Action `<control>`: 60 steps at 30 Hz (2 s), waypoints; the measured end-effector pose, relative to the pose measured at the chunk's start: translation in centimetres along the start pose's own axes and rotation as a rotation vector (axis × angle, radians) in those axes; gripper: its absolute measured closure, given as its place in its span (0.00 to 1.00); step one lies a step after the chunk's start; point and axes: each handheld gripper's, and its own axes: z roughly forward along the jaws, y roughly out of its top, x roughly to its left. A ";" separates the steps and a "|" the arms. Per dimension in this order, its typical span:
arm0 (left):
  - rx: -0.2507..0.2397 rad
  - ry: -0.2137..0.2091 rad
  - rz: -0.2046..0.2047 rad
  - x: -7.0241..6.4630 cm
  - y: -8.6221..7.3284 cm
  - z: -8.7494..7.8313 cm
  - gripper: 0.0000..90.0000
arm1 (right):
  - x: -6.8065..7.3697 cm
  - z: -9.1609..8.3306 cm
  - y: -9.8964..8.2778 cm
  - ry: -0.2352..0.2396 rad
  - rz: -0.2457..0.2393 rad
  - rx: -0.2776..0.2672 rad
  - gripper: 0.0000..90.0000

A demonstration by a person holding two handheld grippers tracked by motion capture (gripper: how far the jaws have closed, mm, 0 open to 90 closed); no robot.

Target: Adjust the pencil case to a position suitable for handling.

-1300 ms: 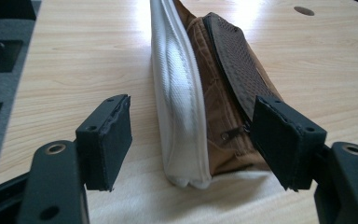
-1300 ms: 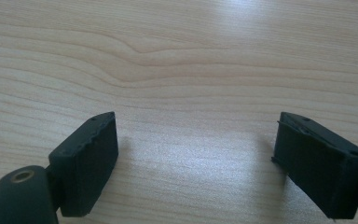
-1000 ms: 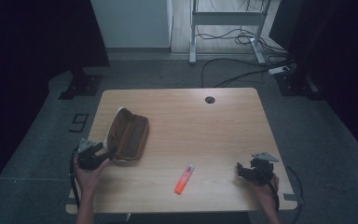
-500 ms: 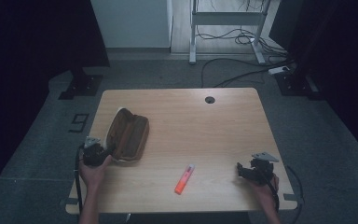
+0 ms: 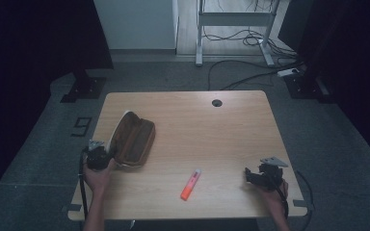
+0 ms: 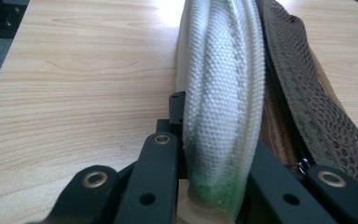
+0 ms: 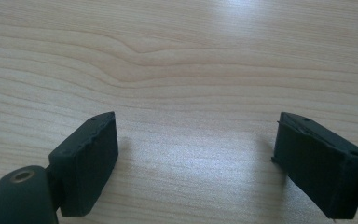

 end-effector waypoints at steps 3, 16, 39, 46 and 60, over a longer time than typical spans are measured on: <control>-0.003 -0.006 0.001 -0.1 0.1 -0.1 0.95 | 0.0 0.0 0.0 0.000 -0.001 0.000 0.15; -0.063 -0.110 -0.013 -0.7 1.0 -1.2 0.96 | 0.0 0.0 0.0 0.000 -0.001 0.000 0.15; -0.086 -0.198 0.128 -4.1 2.6 -1.4 0.96 | 0.0 0.0 0.0 -0.001 -0.002 0.000 0.15; -0.065 -0.233 0.156 -4.9 2.5 -0.7 0.96 | 0.0 0.0 0.0 -0.001 -0.002 0.000 0.15; -0.018 -0.267 0.239 -6.9 2.0 1.2 0.96 | 0.0 0.0 0.0 -0.001 -0.002 0.000 0.15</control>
